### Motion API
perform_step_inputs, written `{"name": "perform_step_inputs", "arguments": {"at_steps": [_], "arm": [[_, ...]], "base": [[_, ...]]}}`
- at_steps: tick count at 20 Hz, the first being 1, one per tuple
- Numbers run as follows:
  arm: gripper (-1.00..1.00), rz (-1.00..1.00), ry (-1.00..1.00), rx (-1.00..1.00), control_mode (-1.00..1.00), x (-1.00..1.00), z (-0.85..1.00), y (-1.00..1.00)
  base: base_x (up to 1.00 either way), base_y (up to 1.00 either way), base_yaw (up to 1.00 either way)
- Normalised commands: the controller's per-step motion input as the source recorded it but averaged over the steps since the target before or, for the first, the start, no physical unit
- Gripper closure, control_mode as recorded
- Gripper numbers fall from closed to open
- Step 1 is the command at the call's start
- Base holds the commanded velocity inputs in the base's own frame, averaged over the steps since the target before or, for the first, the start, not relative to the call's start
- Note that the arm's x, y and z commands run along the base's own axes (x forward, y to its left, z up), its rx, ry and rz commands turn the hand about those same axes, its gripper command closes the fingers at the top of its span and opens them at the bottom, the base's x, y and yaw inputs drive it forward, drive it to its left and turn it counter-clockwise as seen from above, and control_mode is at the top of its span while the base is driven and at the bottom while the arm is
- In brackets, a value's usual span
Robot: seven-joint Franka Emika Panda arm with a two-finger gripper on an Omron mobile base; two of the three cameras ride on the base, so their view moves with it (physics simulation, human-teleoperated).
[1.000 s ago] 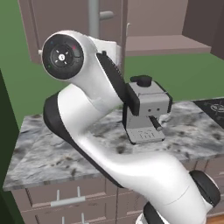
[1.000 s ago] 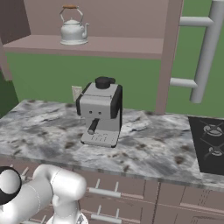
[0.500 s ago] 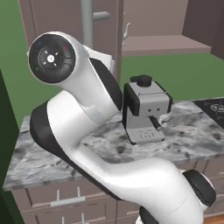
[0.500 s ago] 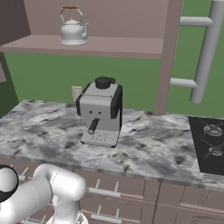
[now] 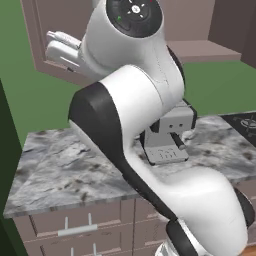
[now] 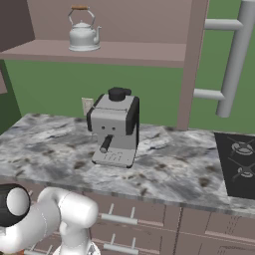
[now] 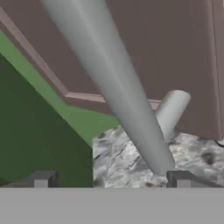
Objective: Open the cabinet, pick the kettle from the cabinet, and place it in the sink.
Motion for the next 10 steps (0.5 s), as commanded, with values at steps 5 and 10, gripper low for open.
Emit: {"name": "perform_step_inputs", "arguments": {"at_steps": [5, 10], "arm": [[-1.00, 0.40, 0.01, 0.17, -1.00, -0.33, 0.00, -0.30], [-1.00, 0.33, 0.01, 0.03, -1.00, -0.13, -0.02, -0.45]], "base": [[0.00, 0.00, 0.00], [0.00, 0.00, 0.00]]}}
